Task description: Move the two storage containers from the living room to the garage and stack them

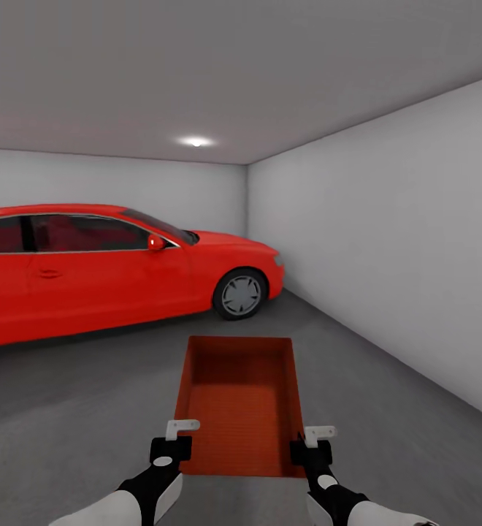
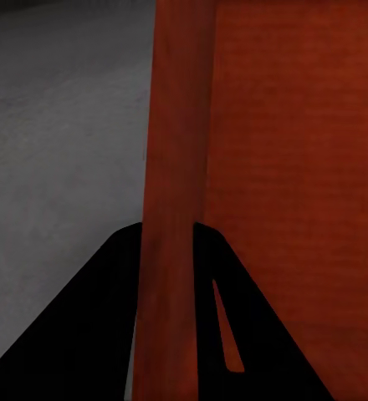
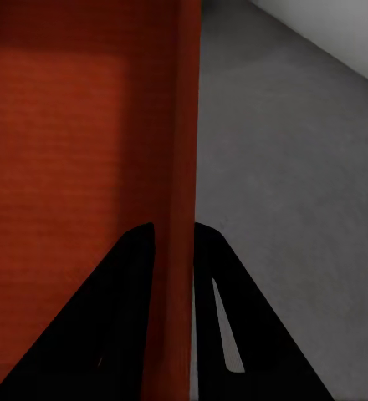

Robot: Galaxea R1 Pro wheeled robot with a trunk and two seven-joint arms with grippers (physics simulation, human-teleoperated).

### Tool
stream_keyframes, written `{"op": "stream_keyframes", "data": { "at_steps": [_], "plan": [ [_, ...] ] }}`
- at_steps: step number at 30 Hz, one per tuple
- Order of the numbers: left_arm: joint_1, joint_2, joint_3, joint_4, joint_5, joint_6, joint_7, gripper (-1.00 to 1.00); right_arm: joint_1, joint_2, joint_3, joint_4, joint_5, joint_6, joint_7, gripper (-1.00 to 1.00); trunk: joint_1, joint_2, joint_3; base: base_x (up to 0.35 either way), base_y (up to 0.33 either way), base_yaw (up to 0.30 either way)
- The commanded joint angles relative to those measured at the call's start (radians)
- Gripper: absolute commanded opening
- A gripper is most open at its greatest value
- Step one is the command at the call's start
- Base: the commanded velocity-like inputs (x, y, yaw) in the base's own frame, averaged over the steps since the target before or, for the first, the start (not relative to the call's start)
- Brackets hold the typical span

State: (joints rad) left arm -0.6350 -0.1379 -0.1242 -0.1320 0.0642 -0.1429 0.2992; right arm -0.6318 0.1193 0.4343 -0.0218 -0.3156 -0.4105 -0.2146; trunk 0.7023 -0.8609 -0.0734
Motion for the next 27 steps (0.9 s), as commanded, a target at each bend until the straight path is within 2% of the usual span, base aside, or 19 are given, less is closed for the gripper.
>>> {"op": "stream_keyframes", "data": {
  "at_steps": [1, 13, 27],
  "plan": [
    [-0.002, 0.000, 0.057, -0.001, -0.004, -0.006, 0.021, -1.00, -0.001, 0.006, -0.013, 0.000, 0.003, 0.001, 0.000, -1.00, 0.001, -0.001, -0.002, 0.322, 0.000, -0.154],
    [-0.002, 0.000, 0.057, -0.001, -0.004, -0.006, 0.019, -1.00, -0.001, 0.006, -0.013, 0.000, 0.002, 0.001, 0.000, -1.00, 0.001, -0.001, -0.002, 0.321, 0.033, -0.223],
    [-0.002, 0.000, 0.057, -0.001, -0.004, -0.006, 0.017, -1.00, -0.001, 0.006, -0.013, 0.000, 0.003, 0.001, 0.000, -1.00, 0.001, -0.001, -0.002, 0.318, 0.153, -0.240]
  ]
}}
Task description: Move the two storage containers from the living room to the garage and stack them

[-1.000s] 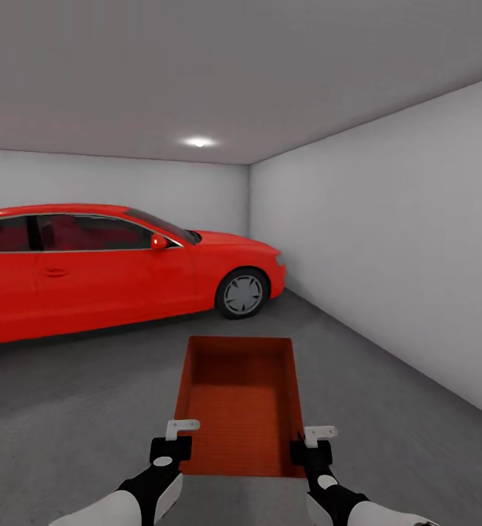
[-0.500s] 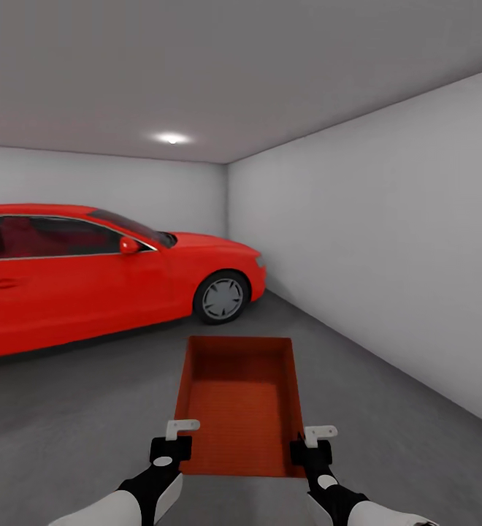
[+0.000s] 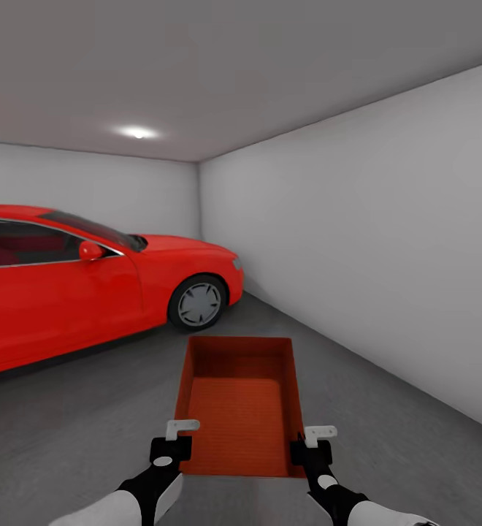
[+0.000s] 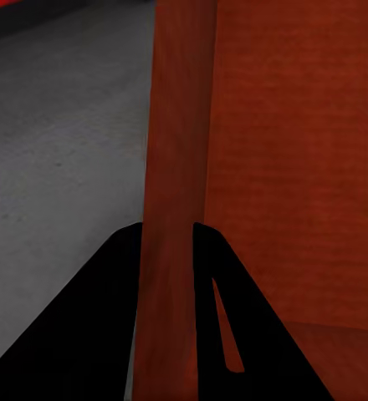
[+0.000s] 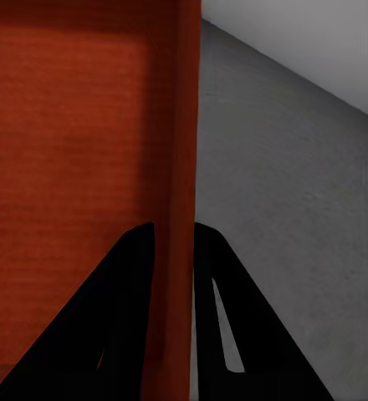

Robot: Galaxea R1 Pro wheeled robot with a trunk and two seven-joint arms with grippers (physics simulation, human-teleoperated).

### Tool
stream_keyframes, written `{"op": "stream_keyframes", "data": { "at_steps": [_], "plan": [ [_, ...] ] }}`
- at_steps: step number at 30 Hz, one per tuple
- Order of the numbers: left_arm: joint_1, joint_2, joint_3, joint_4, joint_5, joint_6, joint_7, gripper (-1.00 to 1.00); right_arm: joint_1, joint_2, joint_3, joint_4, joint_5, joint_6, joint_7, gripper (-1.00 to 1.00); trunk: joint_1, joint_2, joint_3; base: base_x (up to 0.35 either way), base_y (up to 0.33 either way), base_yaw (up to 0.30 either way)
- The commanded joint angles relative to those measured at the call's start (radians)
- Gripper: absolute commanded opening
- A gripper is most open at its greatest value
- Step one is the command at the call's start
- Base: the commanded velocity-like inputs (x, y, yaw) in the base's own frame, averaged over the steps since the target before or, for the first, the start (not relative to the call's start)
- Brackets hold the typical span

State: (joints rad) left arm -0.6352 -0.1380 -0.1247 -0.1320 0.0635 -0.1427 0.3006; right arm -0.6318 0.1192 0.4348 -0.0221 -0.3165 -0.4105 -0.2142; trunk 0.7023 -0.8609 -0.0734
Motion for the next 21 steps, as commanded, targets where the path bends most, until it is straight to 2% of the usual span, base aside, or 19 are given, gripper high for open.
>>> {"op": "stream_keyframes", "data": {
  "at_steps": [1, 21],
  "plan": [
    [-0.001, 0.000, 0.057, -0.001, -0.004, -0.006, 0.016, -1.00, -0.001, 0.006, -0.014, 0.001, 0.004, 0.001, -0.001, -1.00, 0.001, -0.001, -0.002, 0.309, 0.200, -0.240],
    [-0.001, 0.000, 0.057, -0.002, -0.004, -0.006, 0.015, -1.00, -0.001, 0.005, -0.014, 0.001, 0.004, 0.001, -0.001, -1.00, 0.001, -0.001, -0.002, 0.305, 0.215, -0.240]
  ]
}}
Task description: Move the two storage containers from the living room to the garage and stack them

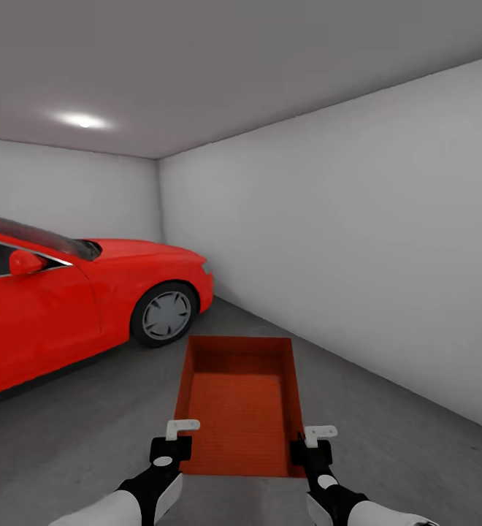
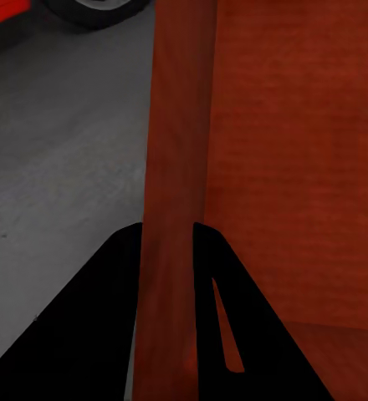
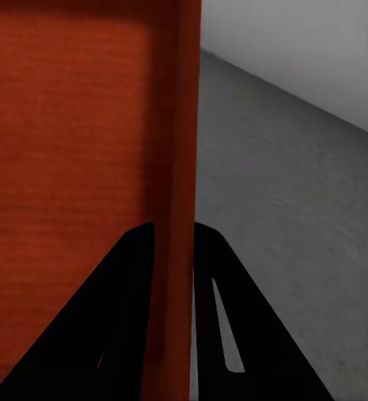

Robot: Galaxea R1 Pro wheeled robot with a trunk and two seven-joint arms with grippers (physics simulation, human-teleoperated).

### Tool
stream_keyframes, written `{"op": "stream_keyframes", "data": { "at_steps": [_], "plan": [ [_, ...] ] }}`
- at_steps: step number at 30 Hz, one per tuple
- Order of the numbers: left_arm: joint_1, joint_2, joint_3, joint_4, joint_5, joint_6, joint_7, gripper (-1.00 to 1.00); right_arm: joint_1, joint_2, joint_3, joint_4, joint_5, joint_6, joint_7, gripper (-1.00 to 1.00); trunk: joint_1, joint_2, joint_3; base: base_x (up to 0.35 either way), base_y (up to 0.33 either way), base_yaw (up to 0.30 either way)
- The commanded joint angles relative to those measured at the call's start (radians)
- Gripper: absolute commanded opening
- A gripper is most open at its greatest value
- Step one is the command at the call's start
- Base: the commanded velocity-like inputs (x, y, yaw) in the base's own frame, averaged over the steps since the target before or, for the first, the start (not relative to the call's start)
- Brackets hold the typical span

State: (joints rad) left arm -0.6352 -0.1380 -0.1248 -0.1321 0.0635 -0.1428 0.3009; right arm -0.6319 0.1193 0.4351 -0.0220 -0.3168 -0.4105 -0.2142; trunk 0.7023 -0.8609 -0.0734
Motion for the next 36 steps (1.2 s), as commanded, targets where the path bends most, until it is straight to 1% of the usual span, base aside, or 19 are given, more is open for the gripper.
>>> {"op": "stream_keyframes", "data": {
  "at_steps": [1, 36],
  "plan": [
    [-0.001, 0.000, 0.057, -0.001, -0.004, -0.006, 0.015, -1.00, -0.001, 0.005, -0.014, 0.001, 0.004, 0.001, -0.001, -1.00, 0.001, -0.001, -0.002, 0.304, 0.216, -0.240],
    [-0.001, 0.000, 0.057, -0.003, -0.005, -0.006, 0.015, -1.00, -0.001, 0.005, -0.015, 0.001, 0.003, 0.001, -0.001, -1.00, 0.001, -0.001, -0.002, 0.299, 0.221, -0.240]
  ]
}}
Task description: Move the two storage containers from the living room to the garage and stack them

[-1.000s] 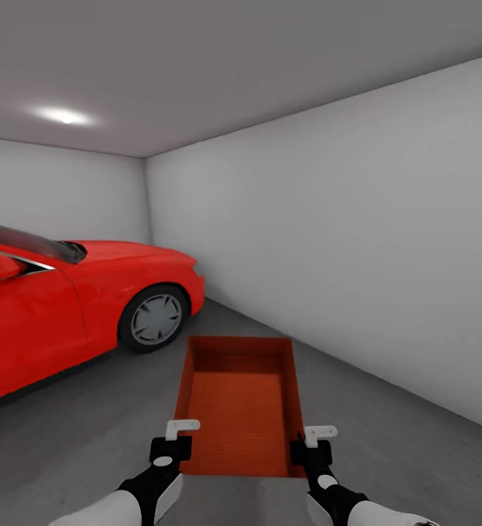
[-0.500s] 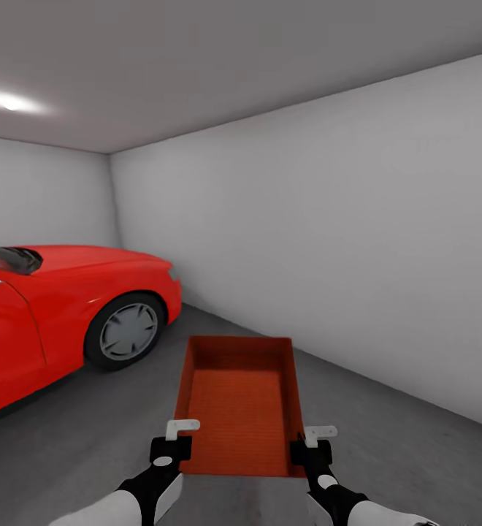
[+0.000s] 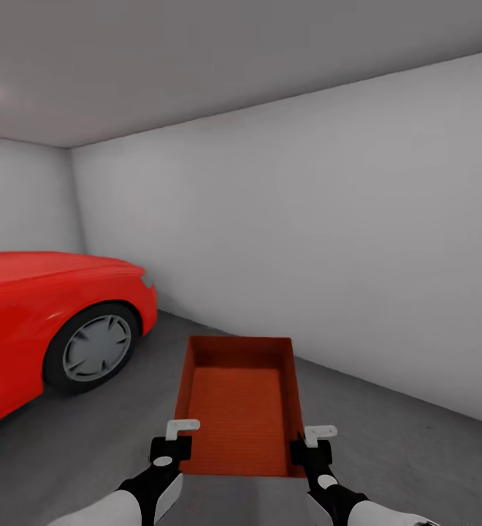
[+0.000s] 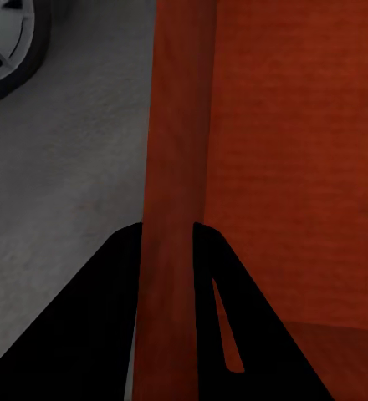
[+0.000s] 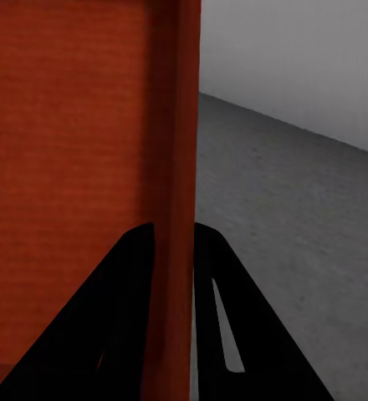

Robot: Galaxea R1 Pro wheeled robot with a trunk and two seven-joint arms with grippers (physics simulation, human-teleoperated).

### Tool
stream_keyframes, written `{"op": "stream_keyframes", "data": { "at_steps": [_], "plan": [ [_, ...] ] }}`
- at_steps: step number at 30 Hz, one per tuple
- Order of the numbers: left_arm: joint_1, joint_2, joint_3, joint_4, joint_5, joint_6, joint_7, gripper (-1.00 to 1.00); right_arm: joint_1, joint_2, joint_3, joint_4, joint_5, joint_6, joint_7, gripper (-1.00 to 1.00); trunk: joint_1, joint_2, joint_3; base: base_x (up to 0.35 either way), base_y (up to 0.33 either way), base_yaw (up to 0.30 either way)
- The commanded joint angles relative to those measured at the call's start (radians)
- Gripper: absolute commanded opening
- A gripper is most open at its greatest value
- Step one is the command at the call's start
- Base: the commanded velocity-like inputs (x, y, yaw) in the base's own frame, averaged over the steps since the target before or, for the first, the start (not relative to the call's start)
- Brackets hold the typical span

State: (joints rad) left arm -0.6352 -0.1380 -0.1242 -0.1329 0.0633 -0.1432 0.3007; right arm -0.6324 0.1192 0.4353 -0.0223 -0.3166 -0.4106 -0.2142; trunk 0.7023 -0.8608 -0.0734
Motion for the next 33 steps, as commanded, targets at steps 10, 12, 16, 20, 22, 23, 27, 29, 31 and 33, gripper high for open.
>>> {"op": "stream_keyframes", "data": {
  "at_steps": [10, 12, 16, 20, 22, 23, 27, 29, 31, 33],
  "plan": [
    [-0.001, 0.000, 0.057, -0.001, -0.005, -0.006, 0.015, -1.00, -0.001, 0.005, -0.015, 0.001, 0.003, 0.001, -0.001, -1.00, 0.001, -0.001, -0.002, 0.292, 0.234, -0.240],
    [-0.001, 0.000, 0.057, -0.001, -0.005, -0.006, 0.015, -1.00, -0.001, 0.005, -0.015, 0.001, 0.003, 0.001, -0.001, -1.00, 0.001, -0.001, -0.002, 0.290, 0.236, -0.240],
    [-0.001, 0.000, 0.057, -0.001, -0.005, -0.006, 0.015, -1.00, -0.001, 0.005, -0.015, 0.001, 0.003, 0.001, -0.001, -1.00, 0.001, -0.001, -0.002, 0.290, 0.237, -0.240],
    [-0.001, 0.000, 0.057, -0.001, -0.005, -0.006, 0.015, -1.00, -0.001, 0.005, -0.015, 0.001, 0.003, 0.001, -0.001, -1.00, 0.001, -0.001, -0.002, 0.290, 0.237, -0.240],
    [-0.001, 0.000, 0.057, -0.001, -0.005, -0.006, 0.015, -1.00, -0.001, 0.005, -0.015, 0.001, 0.003, 0.001, -0.001, -1.00, 0.001, -0.001, -0.002, 0.290, 0.237, -0.240],
    [-0.001, 0.000, 0.057, -0.001, -0.005, -0.006, 0.015, -1.00, 0.000, 0.005, -0.015, 0.001, 0.003, 0.001, -0.001, -1.00, 0.001, -0.001, -0.002, 0.290, 0.237, -0.240],
    [-0.001, 0.000, 0.057, -0.001, -0.005, -0.006, 0.015, -1.00, 0.000, 0.005, -0.015, 0.001, 0.003, 0.001, -0.001, -1.00, 0.001, -0.001, -0.002, 0.289, 0.237, -0.240],
    [-0.001, 0.000, 0.057, -0.001, -0.005, -0.006, 0.015, -1.00, 0.000, 0.005, -0.015, 0.001, 0.003, 0.001, -0.001, -1.00, 0.001, -0.001, -0.002, 0.289, 0.237, -0.240],
    [-0.001, 0.000, 0.057, -0.001, -0.005, -0.006, 0.015, -1.00, -0.001, 0.005, -0.015, 0.001, 0.003, 0.001, -0.001, -1.00, 0.001, -0.001, -0.002, 0.289, 0.237, -0.240],
    [-0.001, 0.000, 0.057, -0.001, -0.005, -0.006, 0.015, -1.00, 0.000, 0.005, -0.015, 0.001, 0.003, 0.001, -0.001, -1.00, 0.001, -0.001, -0.002, 0.289, 0.237, -0.240]
  ]
}}
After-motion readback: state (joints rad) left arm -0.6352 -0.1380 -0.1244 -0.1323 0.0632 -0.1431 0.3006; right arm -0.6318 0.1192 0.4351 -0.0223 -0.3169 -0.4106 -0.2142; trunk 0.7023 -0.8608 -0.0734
